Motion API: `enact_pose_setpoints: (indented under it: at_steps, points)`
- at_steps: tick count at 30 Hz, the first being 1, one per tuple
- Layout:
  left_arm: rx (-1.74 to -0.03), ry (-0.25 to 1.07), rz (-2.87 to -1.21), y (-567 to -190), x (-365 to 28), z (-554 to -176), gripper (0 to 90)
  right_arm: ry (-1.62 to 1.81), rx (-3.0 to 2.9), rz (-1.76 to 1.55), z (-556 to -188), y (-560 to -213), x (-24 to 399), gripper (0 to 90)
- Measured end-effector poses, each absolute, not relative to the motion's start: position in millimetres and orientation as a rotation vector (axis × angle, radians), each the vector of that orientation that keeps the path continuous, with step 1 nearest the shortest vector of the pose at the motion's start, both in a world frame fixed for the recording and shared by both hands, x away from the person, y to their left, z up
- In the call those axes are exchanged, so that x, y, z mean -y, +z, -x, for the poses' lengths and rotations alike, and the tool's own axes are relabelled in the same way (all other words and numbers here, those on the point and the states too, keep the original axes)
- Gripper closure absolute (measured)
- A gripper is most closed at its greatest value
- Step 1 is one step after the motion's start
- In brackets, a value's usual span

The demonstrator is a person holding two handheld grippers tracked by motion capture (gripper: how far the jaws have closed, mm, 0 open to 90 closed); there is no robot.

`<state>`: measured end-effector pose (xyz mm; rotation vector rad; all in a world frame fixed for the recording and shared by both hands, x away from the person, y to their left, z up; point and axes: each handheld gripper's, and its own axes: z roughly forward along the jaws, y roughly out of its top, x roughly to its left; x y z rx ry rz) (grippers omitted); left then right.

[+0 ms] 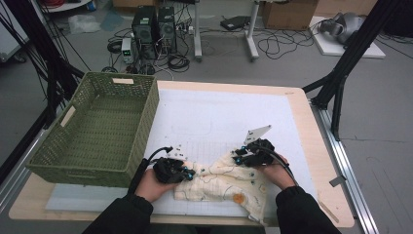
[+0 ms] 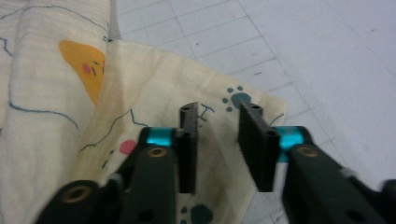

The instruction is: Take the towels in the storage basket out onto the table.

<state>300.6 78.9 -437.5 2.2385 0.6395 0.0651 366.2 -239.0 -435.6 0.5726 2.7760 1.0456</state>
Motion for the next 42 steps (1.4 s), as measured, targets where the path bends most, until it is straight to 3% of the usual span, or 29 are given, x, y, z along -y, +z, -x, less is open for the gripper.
enact_pose_setpoints:
  at_steps: [2, 13, 15, 16, 17, 25, 28, 32, 34, 37, 39, 42]
  points:
    - [-0.638, 0.072, -2.221, -437, -79, -300, 88.3, 1.045, -2.799, -0.521, -366, -436, 236, 88.4]
    - [-0.638, 0.1, -2.145, -428, -84, -299, 85.8, 1.075, -2.57, -0.629, -369, -390, 274, 88.5]
    - [-0.636, 0.102, -2.143, -428, -84, -300, 81.4, 1.022, -2.606, -0.679, -371, -399, 279, 84.2]
    - [-0.648, 0.116, -2.132, -427, -83, -301, 78.4, 1.013, -2.61, -0.709, -371, -404, 280, 73.6]
    - [-0.661, 0.13, -2.119, -427, -84, -302, 74.2, 1.026, -2.6, -0.742, -371, -407, 282, 70.8]
    - [-0.765, 0.214, -2.071, -423, -80, -320, 62.9, 1.259, -2.684, -0.595, -346, -410, 279, 59.6]
    - [-0.821, 0.224, -2.066, -423, -76, -329, 53.8, 1.219, -2.747, -0.557, -344, -418, 274, 59.0]
    - [-0.85, 0.212, -2.071, -425, -72, -336, 48.5, 1.243, -2.808, -0.527, -343, -423, 269, 64.5]
    - [-0.859, 0.212, -2.094, -427, -69, -341, 49.0, 1.242, -2.839, -0.518, -343, -424, 268, 68.1]
    - [-0.838, 0.195, -2.127, -430, -66, -344, 63.0, 1.223, -2.857, -0.522, -342, -429, 268, 73.4]
    - [-0.806, 0.173, -2.153, -432, -64, -343, 81.1, 1.23, -2.858, -0.532, -341, -432, 268, 78.3]
    - [-0.782, 0.172, -2.171, -429, -65, -339, 85.6, 1.225, -2.863, -0.514, -337, -434, 268, 85.3]
